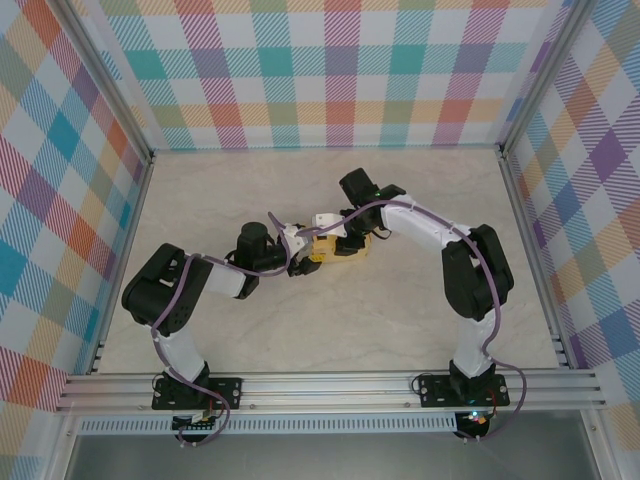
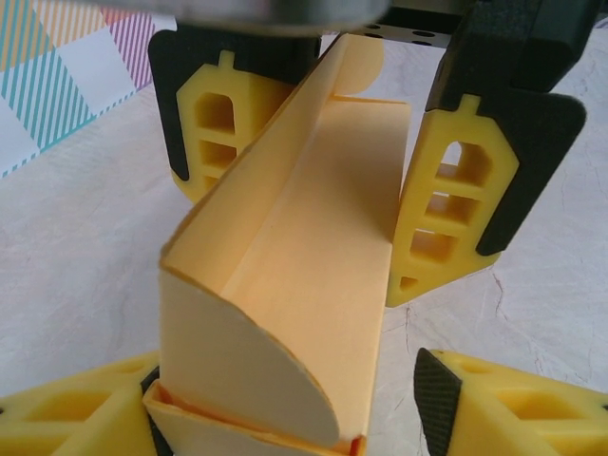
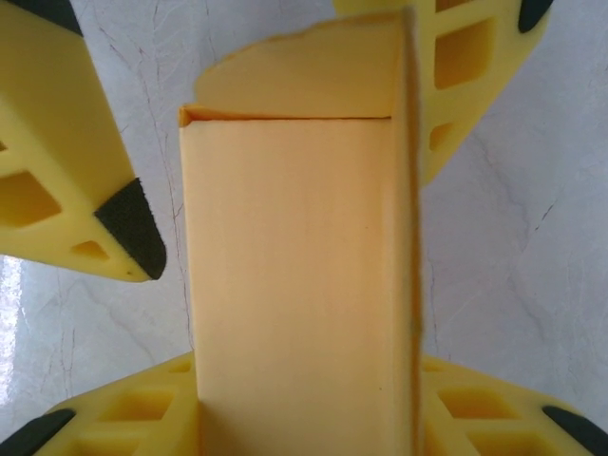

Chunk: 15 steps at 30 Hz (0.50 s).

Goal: Fold the paper box

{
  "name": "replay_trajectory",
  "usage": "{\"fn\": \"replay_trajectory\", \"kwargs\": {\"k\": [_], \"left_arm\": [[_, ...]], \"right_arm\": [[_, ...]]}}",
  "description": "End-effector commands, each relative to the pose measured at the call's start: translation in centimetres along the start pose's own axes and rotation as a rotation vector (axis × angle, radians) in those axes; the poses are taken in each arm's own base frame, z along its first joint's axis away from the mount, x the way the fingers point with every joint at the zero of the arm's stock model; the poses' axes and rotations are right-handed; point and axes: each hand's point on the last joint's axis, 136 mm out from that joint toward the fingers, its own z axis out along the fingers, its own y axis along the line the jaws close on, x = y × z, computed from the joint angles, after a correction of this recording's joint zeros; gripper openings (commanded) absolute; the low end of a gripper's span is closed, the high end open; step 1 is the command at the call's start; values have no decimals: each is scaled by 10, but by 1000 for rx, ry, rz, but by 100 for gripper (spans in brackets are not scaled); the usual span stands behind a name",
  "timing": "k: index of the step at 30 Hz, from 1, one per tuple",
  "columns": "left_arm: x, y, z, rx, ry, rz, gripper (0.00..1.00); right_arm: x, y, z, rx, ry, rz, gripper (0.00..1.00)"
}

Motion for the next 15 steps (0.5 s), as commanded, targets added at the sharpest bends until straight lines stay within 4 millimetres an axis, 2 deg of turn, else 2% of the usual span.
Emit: {"fn": "replay_trajectory", "kwargs": {"k": [1, 5, 10, 15], "left_arm": [[-13, -18, 3, 72, -48, 25, 62], [-13, -22, 4, 91, -42, 2, 57], [-4, -29, 9, 144, -18, -74, 48], [-8, -37, 8, 153, -29, -103, 48]], "right_arm": [[16, 55, 17, -216, 15, 114, 43], [19, 56, 21, -210, 18, 121, 45], [24, 43, 23, -109, 28, 98, 51], [29, 32, 21, -13, 44, 58, 51]]}}
